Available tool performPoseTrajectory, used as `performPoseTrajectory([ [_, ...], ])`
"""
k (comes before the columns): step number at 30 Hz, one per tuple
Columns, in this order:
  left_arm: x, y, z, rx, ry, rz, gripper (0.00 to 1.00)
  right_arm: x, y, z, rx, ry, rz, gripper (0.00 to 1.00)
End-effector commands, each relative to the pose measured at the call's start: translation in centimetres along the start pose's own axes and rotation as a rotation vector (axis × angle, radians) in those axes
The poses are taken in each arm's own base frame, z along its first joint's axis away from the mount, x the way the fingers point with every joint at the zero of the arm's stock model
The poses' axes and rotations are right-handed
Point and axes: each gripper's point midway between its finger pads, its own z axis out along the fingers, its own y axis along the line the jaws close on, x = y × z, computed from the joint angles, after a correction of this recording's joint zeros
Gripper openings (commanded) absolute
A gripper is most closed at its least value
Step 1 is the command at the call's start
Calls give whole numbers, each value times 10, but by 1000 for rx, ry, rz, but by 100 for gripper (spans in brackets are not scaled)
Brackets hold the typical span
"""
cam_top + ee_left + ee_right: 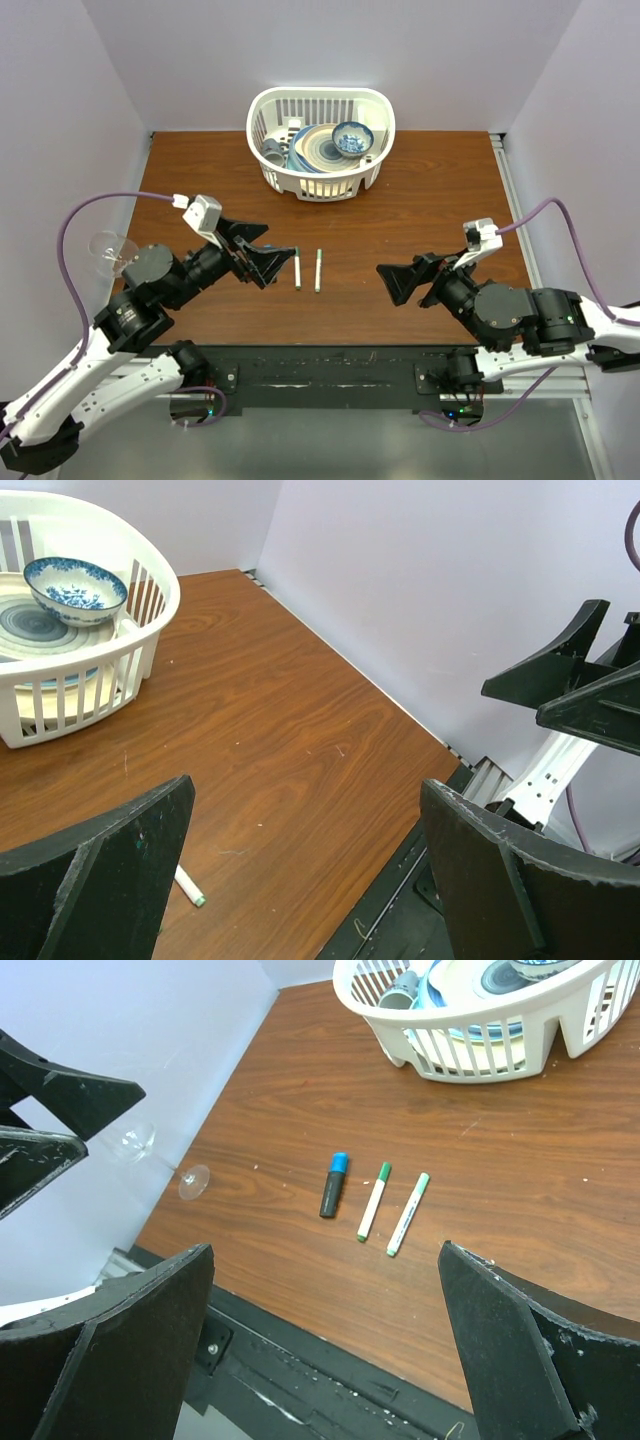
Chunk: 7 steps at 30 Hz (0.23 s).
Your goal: Insert the pens into the pen caps
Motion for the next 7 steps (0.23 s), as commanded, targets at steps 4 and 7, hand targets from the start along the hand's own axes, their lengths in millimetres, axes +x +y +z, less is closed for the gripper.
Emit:
performPoseTrajectory([
  [4,-17,-7,0,23,-61,6,100,-11,-2,2,38,-49,20,99],
  [7,-18,-7,0,22,-65,6,100,-12,1,3,37,-46,17,99],
])
